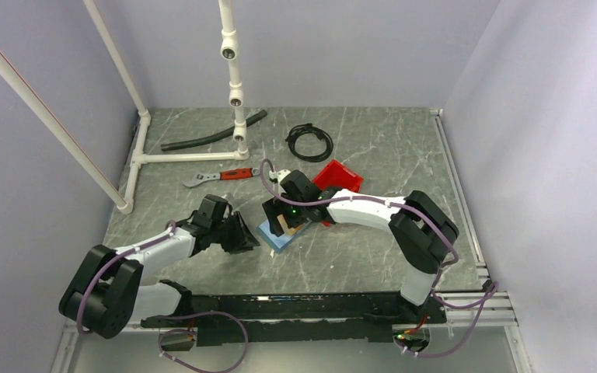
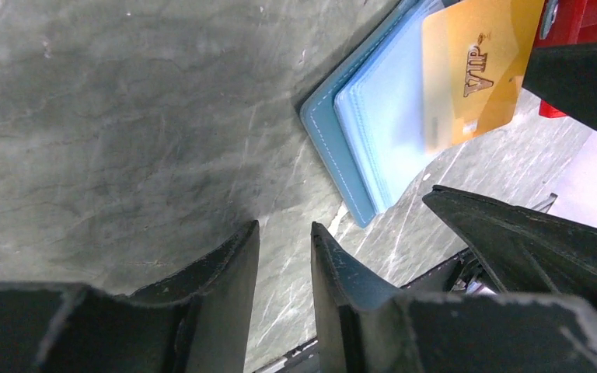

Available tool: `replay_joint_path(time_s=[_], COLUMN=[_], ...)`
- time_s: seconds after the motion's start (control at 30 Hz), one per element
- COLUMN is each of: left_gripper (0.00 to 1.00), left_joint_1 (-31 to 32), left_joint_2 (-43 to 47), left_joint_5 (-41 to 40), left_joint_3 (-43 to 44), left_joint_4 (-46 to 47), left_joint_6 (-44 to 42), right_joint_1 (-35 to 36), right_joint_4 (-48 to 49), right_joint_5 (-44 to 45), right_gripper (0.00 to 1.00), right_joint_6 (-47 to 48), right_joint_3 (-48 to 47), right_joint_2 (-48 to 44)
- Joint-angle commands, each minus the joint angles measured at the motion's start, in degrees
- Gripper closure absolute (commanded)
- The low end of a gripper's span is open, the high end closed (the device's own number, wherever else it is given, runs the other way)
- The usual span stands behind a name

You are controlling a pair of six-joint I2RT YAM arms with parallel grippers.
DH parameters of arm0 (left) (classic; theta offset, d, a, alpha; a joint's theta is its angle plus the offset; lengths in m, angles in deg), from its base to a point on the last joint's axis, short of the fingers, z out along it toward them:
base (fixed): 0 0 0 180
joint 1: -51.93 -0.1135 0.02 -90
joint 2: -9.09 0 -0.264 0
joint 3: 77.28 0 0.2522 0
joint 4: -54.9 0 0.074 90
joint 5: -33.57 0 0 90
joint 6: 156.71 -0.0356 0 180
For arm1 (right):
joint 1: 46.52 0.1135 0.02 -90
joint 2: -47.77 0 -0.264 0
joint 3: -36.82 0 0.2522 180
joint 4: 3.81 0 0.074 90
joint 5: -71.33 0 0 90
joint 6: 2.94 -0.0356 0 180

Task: Put the credit cards into the card holder
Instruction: Insert the credit card into the card holder.

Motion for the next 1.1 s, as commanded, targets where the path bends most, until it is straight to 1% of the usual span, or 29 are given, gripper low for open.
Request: replay_joint_path(time_s=[0.0,0.17,0.27,0.37,0.5,0.6,0.73,0.83,0.93,0.97,1.07], left_gripper=[0.64,0.66,0.67,0.68,0.68,0.68,0.68,0.67,0.66,0.65,0.61], left_joint_1=[0.06,0.03,0.05,0.06,-0.20,-0.75,-1.26,-1.26,-1.26,-1.26,-1.26], left_joint_2=[-1.88,-6.05,-8.10,-8.62,-7.34,-6.64,-6.09,-4.98,-3.35,-2.50,0.15], left_joint_5=[1.86,1.97,1.60,-0.91,-5.39,-6.80,-6.75,-5.86,-5.15,-5.14,-5.23], left_joint_3=[1.59,2.88,3.50,4.79,6.63,7.41,7.45,6.22,5.13,4.70,3.59], left_joint_4=[1.99,2.97,3.95,1.88,-2.15,-3.63,-4.98,-4.67,-5.24,-5.58,-6.61], left_joint_6=[-1.08,-1.47,-1.42,-2.25,-3.96,-4.79,-5.24,-4.58,-3.95,-3.74,-3.36], right_joint_1=[-0.44,-0.43,-0.43,-0.41,-0.43,-0.38,-1.09,-1.14,-1.49,-1.96,-3.73], right_joint_4=[1.17,4.51,7.92,10.14,12.22,11.60,9.88,8.39,5.70,4.87,3.99], right_joint_5=[-0.36,-5.54,-10.90,-17.11,-24.13,-26.75,-20.40,-17.34,-9.83,-7.68,-5.80], right_gripper=[0.09,0.13,0.16,0.19,0.18,0.15,0.12,0.11,0.09,0.08,0.07], right_joint_6=[2.49,2.07,1.60,1.66,2.78,5.47,6.62,5.88,3.95,3.39,2.73], right_joint_3=[-0.31,0.34,1.18,1.79,3.76,3.51,3.37,1.72,1.19,1.20,1.87], right_joint_2=[-2.31,0.14,1.23,2.27,2.67,3.19,1.67,1.84,0.71,-0.09,-1.84])
